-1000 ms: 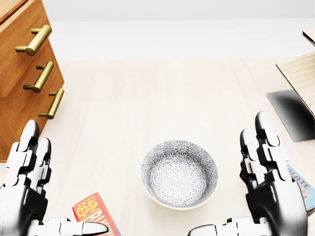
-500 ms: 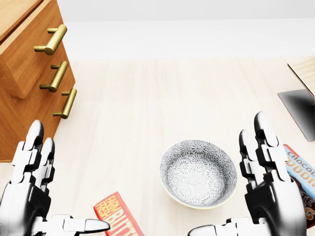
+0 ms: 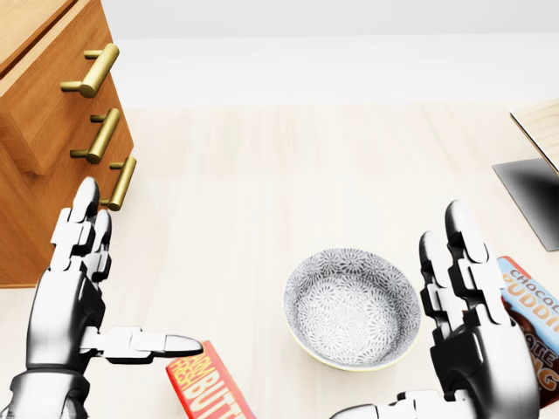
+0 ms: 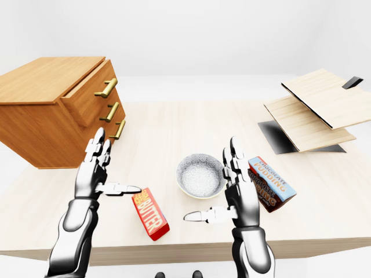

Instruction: Close the top drawer of the cabinet and put the bowl on top of it.

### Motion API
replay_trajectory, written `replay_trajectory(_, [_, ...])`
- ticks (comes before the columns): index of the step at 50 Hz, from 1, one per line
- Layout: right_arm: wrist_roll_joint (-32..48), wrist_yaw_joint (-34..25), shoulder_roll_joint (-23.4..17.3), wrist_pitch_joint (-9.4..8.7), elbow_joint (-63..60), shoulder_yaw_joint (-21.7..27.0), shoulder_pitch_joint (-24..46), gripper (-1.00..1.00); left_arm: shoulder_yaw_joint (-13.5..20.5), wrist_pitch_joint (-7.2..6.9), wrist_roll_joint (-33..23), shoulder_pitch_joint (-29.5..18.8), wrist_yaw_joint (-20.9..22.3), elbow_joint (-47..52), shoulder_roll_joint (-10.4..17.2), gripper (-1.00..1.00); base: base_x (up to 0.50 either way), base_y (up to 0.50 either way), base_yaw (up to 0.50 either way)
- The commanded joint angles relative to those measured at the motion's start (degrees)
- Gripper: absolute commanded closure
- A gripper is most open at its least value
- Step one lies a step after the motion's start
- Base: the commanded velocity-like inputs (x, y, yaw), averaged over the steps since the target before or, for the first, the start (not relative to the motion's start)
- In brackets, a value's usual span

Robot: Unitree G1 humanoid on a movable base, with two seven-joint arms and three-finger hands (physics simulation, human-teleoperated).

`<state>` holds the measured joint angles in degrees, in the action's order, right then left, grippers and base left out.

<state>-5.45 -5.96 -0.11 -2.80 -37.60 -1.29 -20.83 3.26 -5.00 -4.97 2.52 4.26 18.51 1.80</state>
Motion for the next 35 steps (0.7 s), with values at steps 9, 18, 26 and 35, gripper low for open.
replay_trajectory(9, [-1.05,-0.62,0.43,-0.59,-0.73,1.52,0.34,-1.00,1.89,0.00,-1.00,-12.34,-1.40,-8.68,2.63,-1.00,0.00,0.00,0.00])
replay_trajectory(18, [-1.20,-0.84,0.49,-0.56,-0.86,1.57,0.19,-1.00,2.66,0.00,-0.72,-18.69,-2.13,-14.29,4.19,-1.00,0.00,0.00,0.00])
replay_trajectory(26, [-1.17,-0.93,0.50,-0.51,-1.23,1.28,-0.22,-1.00,3.51,0.00,1.23,-25.07,-3.08,-24.79,5.94,-1.00,0.00,0.00,0.00])
replay_trajectory(35, [-1.34,-0.96,0.49,-0.71,-1.47,1.38,-0.20,-1.00,4.09,0.00,2.33,-28.97,-3.75,-27.01,7.47,-1.00,0.00,0.00,0.00])
